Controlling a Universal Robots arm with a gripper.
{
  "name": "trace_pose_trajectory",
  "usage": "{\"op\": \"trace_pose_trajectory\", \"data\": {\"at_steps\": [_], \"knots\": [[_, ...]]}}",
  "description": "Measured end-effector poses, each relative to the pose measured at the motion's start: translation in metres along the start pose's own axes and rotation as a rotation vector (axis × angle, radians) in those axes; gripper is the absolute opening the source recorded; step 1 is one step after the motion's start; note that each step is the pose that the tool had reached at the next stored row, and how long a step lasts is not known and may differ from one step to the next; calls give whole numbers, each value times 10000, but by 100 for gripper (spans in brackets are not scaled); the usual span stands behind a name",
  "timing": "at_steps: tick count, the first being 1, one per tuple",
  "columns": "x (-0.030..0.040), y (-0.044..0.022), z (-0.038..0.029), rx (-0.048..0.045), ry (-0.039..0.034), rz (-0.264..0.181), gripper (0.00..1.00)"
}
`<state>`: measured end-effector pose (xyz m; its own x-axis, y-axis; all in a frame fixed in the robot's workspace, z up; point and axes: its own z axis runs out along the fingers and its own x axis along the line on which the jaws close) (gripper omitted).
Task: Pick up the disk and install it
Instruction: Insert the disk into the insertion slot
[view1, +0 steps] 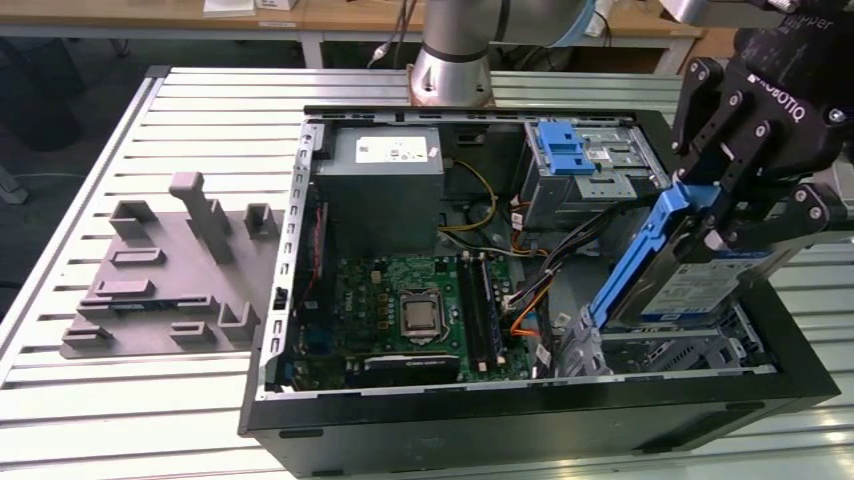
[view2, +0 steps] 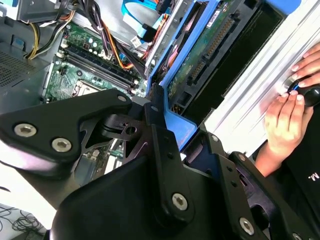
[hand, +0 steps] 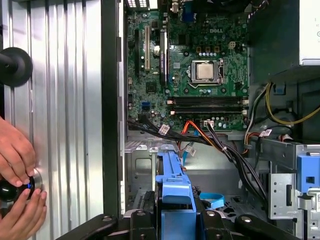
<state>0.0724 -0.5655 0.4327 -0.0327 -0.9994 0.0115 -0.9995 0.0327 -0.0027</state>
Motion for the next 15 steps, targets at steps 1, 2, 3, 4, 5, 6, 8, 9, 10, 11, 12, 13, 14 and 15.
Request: {"op": "trace_pose_trajectory", "data": {"at_steps": [1, 2, 3, 4, 5, 6, 8, 9, 10, 11, 12, 13, 14, 15], "knots": [[0, -1, 7, 0, -1, 0, 36], [0, -1, 15, 0, 1, 0, 36], [0, -2, 23, 0, 0, 0, 36], [-1, -2, 32, 0, -1, 0, 36], [-1, -3, 41, 0, -1, 0, 36], [-1, -4, 51, 0, -2, -1, 36], [-1, -7, 72, 0, -1, 0, 36], [-1, -7, 82, 0, -1, 0, 36], [-2, -8, 91, 0, 0, 0, 36], [-2, -9, 100, 0, 0, 0, 36], [-2, -10, 108, 1, 0, 0, 36], [-2, -10, 117, 1, 0, 0, 36], [-2, -10, 126, 0, -1, 0, 36], [-2, -11, 135, 0, 0, 0, 36]]}}
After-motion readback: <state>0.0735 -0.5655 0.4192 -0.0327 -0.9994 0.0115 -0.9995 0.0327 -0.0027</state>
